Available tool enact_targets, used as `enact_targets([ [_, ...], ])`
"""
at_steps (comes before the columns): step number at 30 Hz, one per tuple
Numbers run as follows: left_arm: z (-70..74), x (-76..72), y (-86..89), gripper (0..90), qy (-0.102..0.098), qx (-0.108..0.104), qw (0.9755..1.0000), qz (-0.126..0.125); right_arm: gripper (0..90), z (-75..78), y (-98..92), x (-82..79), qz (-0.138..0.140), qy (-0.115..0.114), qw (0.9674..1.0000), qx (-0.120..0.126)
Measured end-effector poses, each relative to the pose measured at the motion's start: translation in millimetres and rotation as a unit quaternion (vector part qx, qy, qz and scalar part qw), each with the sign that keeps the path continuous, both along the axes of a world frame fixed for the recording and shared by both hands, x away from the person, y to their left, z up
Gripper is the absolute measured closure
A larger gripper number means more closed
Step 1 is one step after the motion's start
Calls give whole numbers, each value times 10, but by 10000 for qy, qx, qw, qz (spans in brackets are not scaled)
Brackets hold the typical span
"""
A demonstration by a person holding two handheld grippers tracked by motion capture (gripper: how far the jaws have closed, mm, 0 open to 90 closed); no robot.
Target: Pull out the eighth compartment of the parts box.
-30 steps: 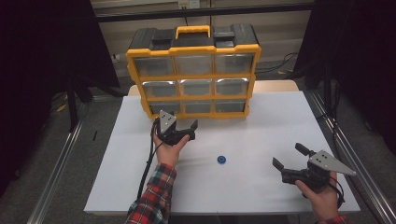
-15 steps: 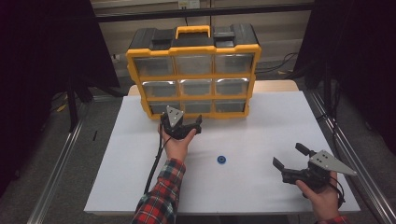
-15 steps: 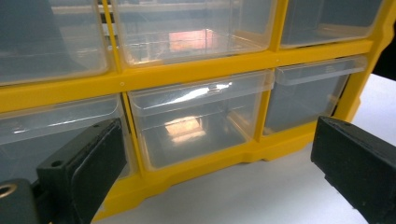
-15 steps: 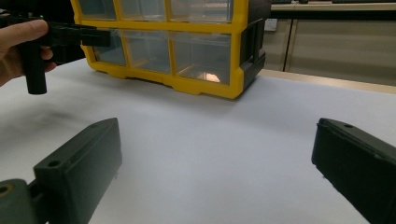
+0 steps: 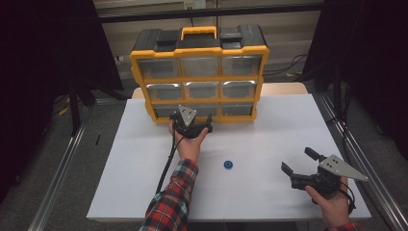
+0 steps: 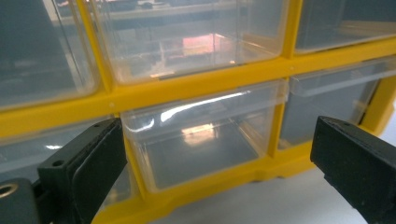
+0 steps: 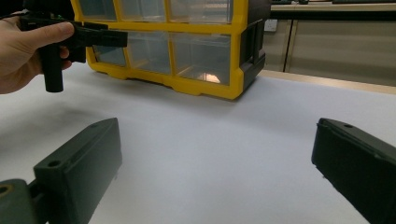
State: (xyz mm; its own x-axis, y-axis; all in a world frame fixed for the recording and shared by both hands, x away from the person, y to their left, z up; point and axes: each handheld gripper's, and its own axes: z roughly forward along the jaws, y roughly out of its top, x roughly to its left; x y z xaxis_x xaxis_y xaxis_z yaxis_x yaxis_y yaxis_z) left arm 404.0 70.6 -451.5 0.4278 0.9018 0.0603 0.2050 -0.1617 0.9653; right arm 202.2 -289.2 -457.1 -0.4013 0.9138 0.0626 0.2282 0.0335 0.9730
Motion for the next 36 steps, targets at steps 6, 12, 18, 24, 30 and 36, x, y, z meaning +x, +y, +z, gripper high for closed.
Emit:
enact_targets([
  [6, -9, 64, -41, 40, -15, 78, 9999, 72, 10, 0, -4, 3, 14, -5, 10000, 9],
  [12, -28, 80, -75, 40, -153, 427, 9989, 152, 10, 0, -9, 3, 18, -14, 10000, 16],
  [18, -32, 80, -90, 51, -353, 970, 9946, 84, 10, 0, -10, 3, 24, -13, 10000, 17],
  [24, -24, 82, -106, 61, -622, 1348, 9889, 56, 10, -2, -9, 4, 25, 6, 10000, 16],
  [30, -10, 76, -119, 65, -851, 1957, 9770, 38, 10, -1, -9, 2, 39, 32, 10000, 2],
  [36, 9, 78, -149, 89, -1088, 2560, 9605, 46, 11, 0, -8, 1, 37, 21, 10000, 0],
])
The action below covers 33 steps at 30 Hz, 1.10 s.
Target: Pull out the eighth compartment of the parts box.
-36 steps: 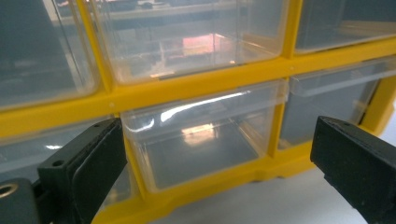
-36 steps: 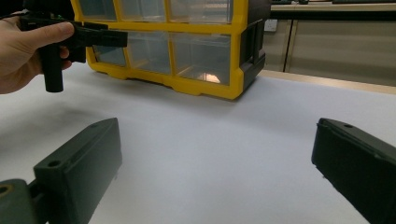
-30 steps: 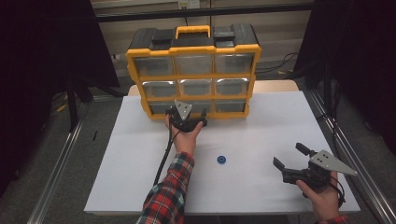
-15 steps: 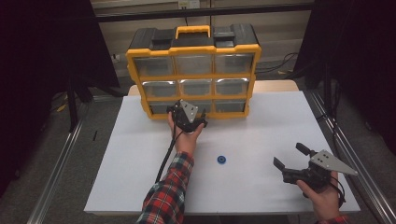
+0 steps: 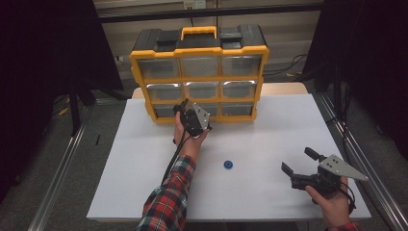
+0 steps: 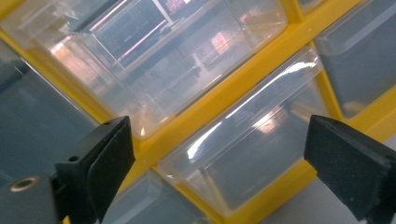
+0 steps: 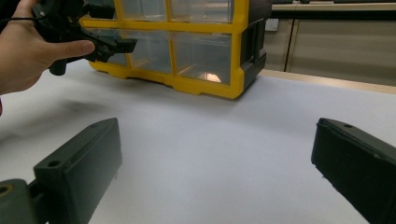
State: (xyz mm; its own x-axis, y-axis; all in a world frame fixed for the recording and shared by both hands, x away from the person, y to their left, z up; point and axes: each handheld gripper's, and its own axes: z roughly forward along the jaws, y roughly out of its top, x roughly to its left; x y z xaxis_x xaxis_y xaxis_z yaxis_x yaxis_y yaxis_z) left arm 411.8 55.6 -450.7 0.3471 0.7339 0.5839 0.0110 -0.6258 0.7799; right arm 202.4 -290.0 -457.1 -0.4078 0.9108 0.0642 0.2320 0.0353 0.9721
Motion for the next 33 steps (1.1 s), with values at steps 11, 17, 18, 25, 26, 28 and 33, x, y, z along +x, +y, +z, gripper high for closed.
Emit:
enact_targets([
  [11, -49, -1, -45, 287, -352, 918, 9951, -22, 11, -1, -1, 2, -1, -22, 10000, 6],
  [17, -65, 11, -56, 404, -516, 1397, 9888, -134, 11, -1, -4, 2, 6, -7, 10000, -5],
  [18, -67, -2, -56, 408, -422, 1536, 9872, -104, 11, -2, -4, 2, 9, -10, 10000, -5],
  [25, -94, 7, -82, 516, -545, 1796, 9820, -218, 12, 0, -4, 1, 16, -2, 10000, -26],
  [26, -69, -4, -69, 526, -546, 2094, 9762, -114, 12, 0, -4, 1, 16, -2, 10000, -24],
  [28, -90, 12, -68, 548, -581, 2068, 9766, -134, 11, -1, -2, 2, 12, 1, 10000, -20],
  [33, -114, 33, -63, 586, -627, 2227, 9727, -166, 12, -3, 3, 3, 6, -10, 10000, -36],
])
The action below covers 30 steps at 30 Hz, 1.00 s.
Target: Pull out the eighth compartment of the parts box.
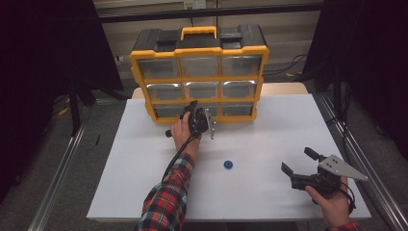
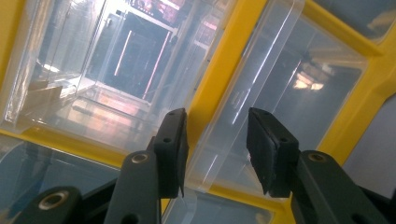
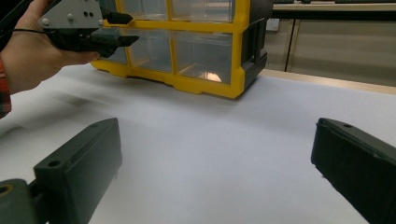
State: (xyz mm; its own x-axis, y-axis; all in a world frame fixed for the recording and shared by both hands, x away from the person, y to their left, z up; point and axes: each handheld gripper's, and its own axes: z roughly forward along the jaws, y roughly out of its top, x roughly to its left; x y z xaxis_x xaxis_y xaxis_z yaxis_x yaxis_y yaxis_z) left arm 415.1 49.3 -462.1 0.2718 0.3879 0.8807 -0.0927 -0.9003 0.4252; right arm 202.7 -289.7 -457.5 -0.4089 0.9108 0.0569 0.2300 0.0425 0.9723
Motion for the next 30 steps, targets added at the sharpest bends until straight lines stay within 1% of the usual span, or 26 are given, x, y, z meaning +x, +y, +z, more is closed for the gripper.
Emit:
enact_targets([
  [1, -5, -3, -2, 602, -32, 50, 10000, 22, 12, 0, 1, 1, -6, 1, 10000, -3],
  [2, 5, -5, 0, 604, -49, 178, 9998, 76, 12, -2, 1, 2, -19, 6, 10000, -6],
  [3, 49, -21, 12, 604, -15, 571, 9981, 216, 12, -2, 2, 4, -5, 2, 10000, 4],
  [4, 39, -18, 7, 612, -26, 562, 9982, 204, 12, -2, 2, 4, -7, -1, 10000, -2],
  [5, 4, -6, -2, 616, -56, 361, 9993, 118, 12, -1, 2, 3, -5, -2, 10000, 3],
  [6, 35, -19, 5, 628, -6, 698, 9972, 252, 12, -2, 2, 4, -1, -4, 10000, 0],
  [9, 16, -13, 6, 632, -23, 659, 9975, 235, 12, -2, 2, 3, -4, -6, 10000, -3],
  [10, 19, -10, 6, 636, -64, 663, 9976, 197, 12, -1, 1, 2, 11, -9, 10000, -1],
  [11, 17, -14, 7, 639, -29, 680, 9974, 236, 12, -2, -1, 2, 20, -9, 10000, -10],
  [12, 8, -10, 5, 640, -37, 626, 9978, 205, 12, -2, 0, 2, 11, -9, 10000, -8],
  [13, 19, -14, 10, 650, -39, 692, 9973, 236, 12, -1, 2, 2, -14, 2, 10000, -2],
  [14, 21, -14, 9, 658, -57, 710, 9972, 236, 13, -2, 3, 4, 3, -1, 10000, 6],
  [15, 17, -12, 11, 673, -33, 695, 9973, 235, 13, -1, 5, 3, 3, -2, 10000, 2],
  [17, -24, 3, 7, 692, -89, 394, 9991, 120, 13, -1, 3, 2, 19, -14, 10000, 1],
  [19, 2, -5, 14, 702, -65, 576, 9982, 181, 13, 1, -2, 1, 9, -23, 10000, -15],
  [20, 26, -19, 20, 706, -62, 833, 9961, 279, 13, 3, -4, 0, 17, -13, 10000, -2],
  [21, 28, -23, 22, 713, -63, 903, 9956, 258, 13, 3, -5, 0, 9, -15, 10000, 3],
  [22, 22, -32, 22, 724, -57, 866, 9959, 255, 13, 3, -5, 1, 12, -14, 10000, 9],
  [23, 21, -40, 25, 742, -54, 890, 9958, 214, 13, 3, -5, 0, 8, -7, 10000, 11],
  [24, 38, -61, 27, 791, -170, 891, 9957, 179, 13, 3, -4, 1, 6, -7, 10000, 12],
  [25, 6, -51, 20, 805, -306, 375, 9988, -48, 13, 3, -6, 0, 17, 3, 10000, 8],
  [26, 38, -56, 21, 807, -334, 315, 9989, -98, 13, 2, -3, 2, 5, -11, 10000, 10],
  [27, 67, -58, 23, 805, -359, 393, 9985, -114, 13, 2, -2, 2, 8, -14, 10000, 2],
  [28, 123, -78, 37, 800, -324, 798, 9963, 38, 13, 1, 0, 3, 14, -14, 10000, 4],
  [29, 74, -55, 34, 793, -338, 395, 9986, -123, 13, -1, 5, 6, 12, -15, 10000, 2],
  [30, 66, -56, 44, 783, -272, 408, 9988, -78, 13, -2, 8, 5, 14, -19, 10000, 2],
])
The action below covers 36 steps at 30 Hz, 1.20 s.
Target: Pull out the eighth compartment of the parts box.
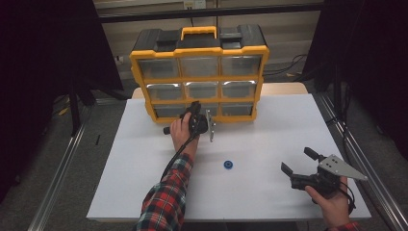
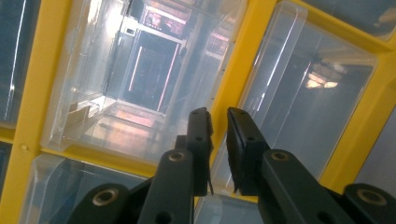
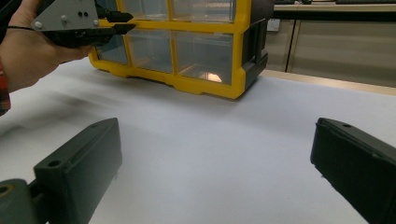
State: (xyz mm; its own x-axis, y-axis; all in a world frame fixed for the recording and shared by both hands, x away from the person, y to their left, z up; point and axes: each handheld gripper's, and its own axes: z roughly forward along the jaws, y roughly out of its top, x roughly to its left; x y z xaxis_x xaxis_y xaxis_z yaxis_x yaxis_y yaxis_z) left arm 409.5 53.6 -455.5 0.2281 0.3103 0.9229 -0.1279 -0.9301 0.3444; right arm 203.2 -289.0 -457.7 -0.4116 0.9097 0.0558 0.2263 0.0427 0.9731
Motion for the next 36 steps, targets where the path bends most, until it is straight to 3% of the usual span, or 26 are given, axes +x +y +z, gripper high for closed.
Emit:
enact_targets([
  [1, -7, 0, 9, 770, 37, 117, 9999, 35, 13, 0, 2, -1, 16, 1, 10000, 6],
  [2, -37, 5, 7, 753, 60, 72, 10000, -2, 13, 2, 2, -4, 8, -5, 10000, -15],
  [3, -32, -5, 7, 731, 82, 276, 9995, 89, 13, 3, 0, -6, 26, -11, 10000, -23],
  [5, -87, 11, -17, 683, 51, 67, 10000, 15, 13, 3, 4, -2, 12, 0, 10000, -9],
  [6, -33, -8, -11, 666, 68, 527, 9983, 229, 13, 2, 4, -1, 11, 0, 10000, -7],
  [7, -101, 27, -32, 658, 45, 59, 10000, 19, 13, 2, 4, 0, 5, 4, 10000, -3],
  [8, -55, 13, -22, 651, 69, 539, 9982, 240, 13, 2, 4, 0, 2, 2, 10000, -9],
  [9, -55, 23, -20, 648, 67, 604, 9977, 290, 13, 3, 4, 0, -11, 3, 10000, -3],
  [12, -80, 42, -22, 647, -5, 600, 9977, 327, 13, 2, -4, 4, 0, 1, 10000, -5],
  [13, -141, 64, -37, 652, -79, 158, 9997, 153, 13, 1, -5, 5, 1, -3, 10000, -7],
  [14, -60, 22, -27, 656, -17, 769, 9959, 478, 13, 1, -5, 6, -2, -4, 10000, -6],
  [15, -89, 32, -34, 660, -38, 590, 9973, 430, 13, 2, -4, 5, -1, 6, 10000, 2],
  [17, -99, 41, -35, 686, -57, 438, 9983, 368, 13, 2, -5, 6, 6, -7, 10000, -3],
  [26, -93, 6, -24, 742, -38, 662, 9969, 435, 13, 6, -12, 2, -2, 13, 10000, -1],
  [29, -113, -15, -13, 746, -75, 572, 9977, 350, 13, 7, -13, 1, 11, 2, 10000, -3],
  [30, -133, -20, -11, 747, -110, 415, 9987, 280, 13, 6, -12, 2, -1, 5, 10000, -3],
  [33, -129, -52, -2, 747, -130, 499, 9983, 289, 13, 5, -9, 4, 6, -17, 10000, -8],
  [35, -171, -56, -5, 748, -148, 179, 9996, 146, 13, 4, -8, 5, 23, -19, 10000, -3],
  [36, -143, -80, 3, 748, -146, 399, 9988, 240, 13, 4, -8, 6, 14, -22, 10000, 1],
])
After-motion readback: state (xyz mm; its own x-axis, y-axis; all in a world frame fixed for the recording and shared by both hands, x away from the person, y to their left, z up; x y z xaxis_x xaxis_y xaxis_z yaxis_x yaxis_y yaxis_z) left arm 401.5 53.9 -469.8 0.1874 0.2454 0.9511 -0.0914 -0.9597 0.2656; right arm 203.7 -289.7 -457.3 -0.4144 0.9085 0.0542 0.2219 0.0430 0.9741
